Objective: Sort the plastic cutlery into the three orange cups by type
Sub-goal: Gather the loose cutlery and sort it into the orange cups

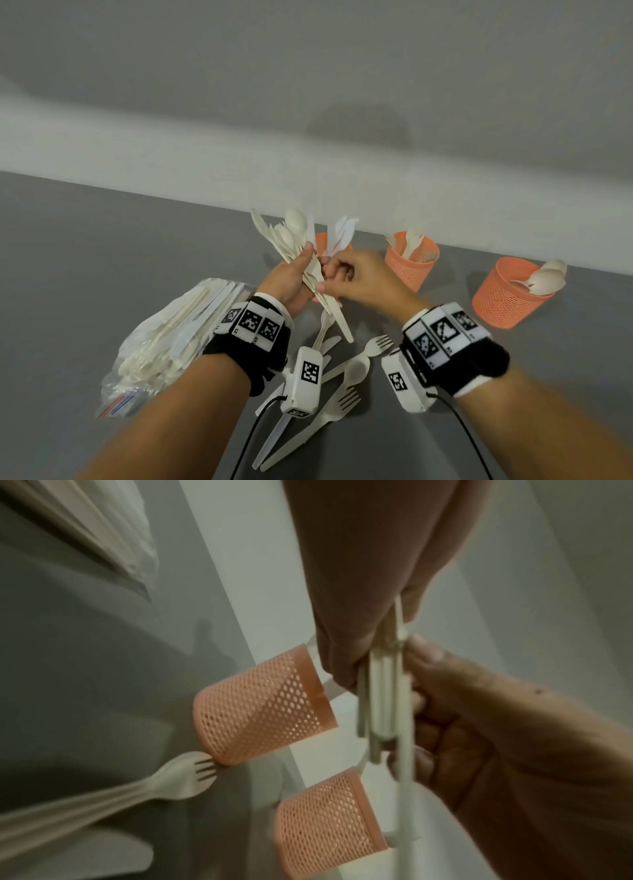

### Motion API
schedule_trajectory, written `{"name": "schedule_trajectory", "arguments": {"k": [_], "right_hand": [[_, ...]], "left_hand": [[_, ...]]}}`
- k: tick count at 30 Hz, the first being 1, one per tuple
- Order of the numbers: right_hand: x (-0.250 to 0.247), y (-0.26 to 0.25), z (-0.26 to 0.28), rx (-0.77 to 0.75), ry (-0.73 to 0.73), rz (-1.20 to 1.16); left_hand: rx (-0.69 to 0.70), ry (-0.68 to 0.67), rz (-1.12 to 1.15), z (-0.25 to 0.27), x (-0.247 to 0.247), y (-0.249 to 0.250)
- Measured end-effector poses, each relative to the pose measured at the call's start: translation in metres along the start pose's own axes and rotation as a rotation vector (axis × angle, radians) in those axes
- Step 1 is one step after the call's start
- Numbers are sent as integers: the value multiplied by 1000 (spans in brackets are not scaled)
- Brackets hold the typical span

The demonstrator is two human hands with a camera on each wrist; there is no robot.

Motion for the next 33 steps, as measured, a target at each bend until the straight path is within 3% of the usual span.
{"name": "schedule_trajectory", "arguments": {"k": [6,10,14,17,21,26,29,33], "right_hand": [[8,11,15,64,62,116],[-4,3,26,117,67,-106],[-15,-5,35,64,84,38],[-31,-5,38,94,244,188],[-43,-9,39,59,496,81],[-24,-20,41,27,449,-15],[-22,-15,42,69,517,-15],[-30,-4,47,135,493,-78]], "left_hand": [[-26,-133,50,6,7,-4],[-7,-118,39,9,12,-2],[37,-98,-9,8,19,-1],[56,-96,-20,6,23,-2],[59,-160,-39,9,37,-7],[118,-245,-172,21,68,-16],[118,-231,-227,25,78,-20],[135,-209,-283,23,88,-26]]}}
Point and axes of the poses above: each hand's wrist, its own z-axis away from the middle knuckle, its own x-axis out of the palm, y = z × x, the point moved 1 cm from there along -z, towards the middle knuckle, and after that the axes turned 1 degree about z, right-handed, at the moved point
